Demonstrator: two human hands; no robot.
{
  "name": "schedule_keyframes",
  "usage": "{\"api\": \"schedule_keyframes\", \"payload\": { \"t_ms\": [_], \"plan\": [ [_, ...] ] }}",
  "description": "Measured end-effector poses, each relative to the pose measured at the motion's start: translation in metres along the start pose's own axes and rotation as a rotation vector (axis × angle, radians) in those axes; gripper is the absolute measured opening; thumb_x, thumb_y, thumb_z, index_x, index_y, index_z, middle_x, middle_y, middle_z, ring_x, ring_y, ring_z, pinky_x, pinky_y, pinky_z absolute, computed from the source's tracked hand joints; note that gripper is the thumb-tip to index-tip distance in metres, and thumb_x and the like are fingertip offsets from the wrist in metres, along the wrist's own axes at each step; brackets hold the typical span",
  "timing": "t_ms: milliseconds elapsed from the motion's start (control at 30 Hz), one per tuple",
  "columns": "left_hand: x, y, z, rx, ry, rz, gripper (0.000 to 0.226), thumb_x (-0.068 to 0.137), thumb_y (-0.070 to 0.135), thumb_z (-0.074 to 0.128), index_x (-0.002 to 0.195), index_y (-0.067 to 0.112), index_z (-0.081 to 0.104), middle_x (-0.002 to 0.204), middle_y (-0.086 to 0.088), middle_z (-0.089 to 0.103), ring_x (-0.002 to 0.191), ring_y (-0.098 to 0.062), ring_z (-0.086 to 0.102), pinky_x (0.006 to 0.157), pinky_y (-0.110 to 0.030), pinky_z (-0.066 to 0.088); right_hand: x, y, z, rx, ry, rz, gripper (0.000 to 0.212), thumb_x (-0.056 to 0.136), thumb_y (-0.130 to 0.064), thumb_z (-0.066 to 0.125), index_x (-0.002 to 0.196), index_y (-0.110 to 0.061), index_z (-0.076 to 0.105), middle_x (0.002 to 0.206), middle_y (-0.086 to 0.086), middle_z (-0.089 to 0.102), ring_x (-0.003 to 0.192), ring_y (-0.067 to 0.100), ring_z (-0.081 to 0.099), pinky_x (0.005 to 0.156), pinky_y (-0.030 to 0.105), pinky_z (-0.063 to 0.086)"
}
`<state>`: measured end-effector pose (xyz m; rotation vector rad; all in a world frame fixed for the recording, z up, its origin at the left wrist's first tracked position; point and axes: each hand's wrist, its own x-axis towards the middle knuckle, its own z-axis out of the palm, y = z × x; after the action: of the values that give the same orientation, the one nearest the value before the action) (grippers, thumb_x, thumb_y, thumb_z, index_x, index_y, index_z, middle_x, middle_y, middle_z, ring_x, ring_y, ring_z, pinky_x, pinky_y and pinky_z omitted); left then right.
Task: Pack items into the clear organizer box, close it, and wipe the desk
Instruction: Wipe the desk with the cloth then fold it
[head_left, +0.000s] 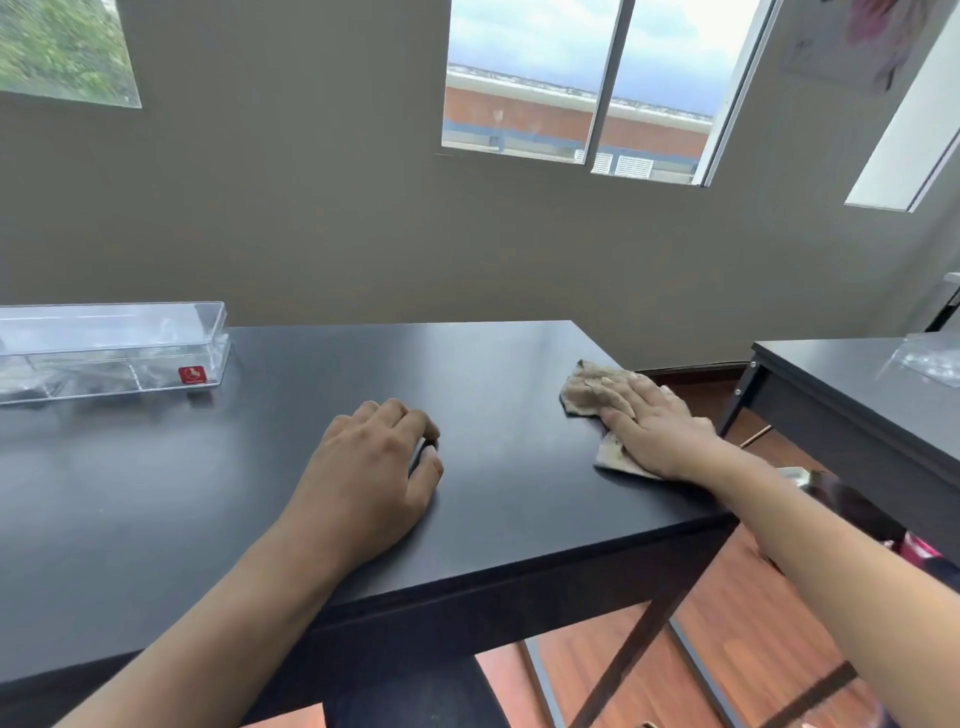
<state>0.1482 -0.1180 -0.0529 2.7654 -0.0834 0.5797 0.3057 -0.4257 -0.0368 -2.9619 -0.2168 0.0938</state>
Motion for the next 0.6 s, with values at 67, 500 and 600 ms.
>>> {"api": "schedule_keyframes", "payload": {
  "t_ms": [67, 500, 600],
  "plan": [
    [0.000, 0.001, -0.001, -0.004, 0.000, -0.009, 0.032, 0.092, 0.044, 0.037, 0.106, 0.032, 0.063, 0.107, 0.013, 0.060, 0.105, -0.015, 0.054, 0.096, -0.035, 0.040, 0.017, -0.027, 0.000, -0.022, -0.014, 0.055, 0.067, 0.095, -0.071, 0.019, 0.157, -0.048, 0.010, 0.170, -0.011, 0.001, 0.156, 0.029, -0.002, 0.120, 0.061, 0.007],
    [-0.003, 0.006, -0.015, -0.121, 0.230, -0.062, 0.028, 0.100, 0.044, 0.045, 0.116, 0.030, 0.062, 0.116, 0.016, 0.060, 0.107, -0.010, 0.059, 0.097, -0.030, 0.039, -0.053, -0.104, 0.021, 0.292, -0.041, -0.478, 0.053, 0.102, -0.059, 0.032, 0.153, -0.042, 0.035, 0.166, -0.010, 0.022, 0.156, 0.015, 0.008, 0.126, 0.048, 0.002],
    [0.004, 0.026, -0.012, -0.141, 0.221, -0.024, 0.023, 0.101, 0.041, 0.049, 0.115, 0.029, 0.063, 0.117, 0.016, 0.060, 0.106, -0.009, 0.060, 0.100, -0.033, 0.040, -0.048, -0.072, 0.013, 0.624, 0.164, -0.394, 0.040, 0.106, -0.044, 0.036, 0.135, -0.032, 0.060, 0.142, -0.012, 0.053, 0.138, 0.005, 0.042, 0.120, 0.039, 0.029]
  ]
}}
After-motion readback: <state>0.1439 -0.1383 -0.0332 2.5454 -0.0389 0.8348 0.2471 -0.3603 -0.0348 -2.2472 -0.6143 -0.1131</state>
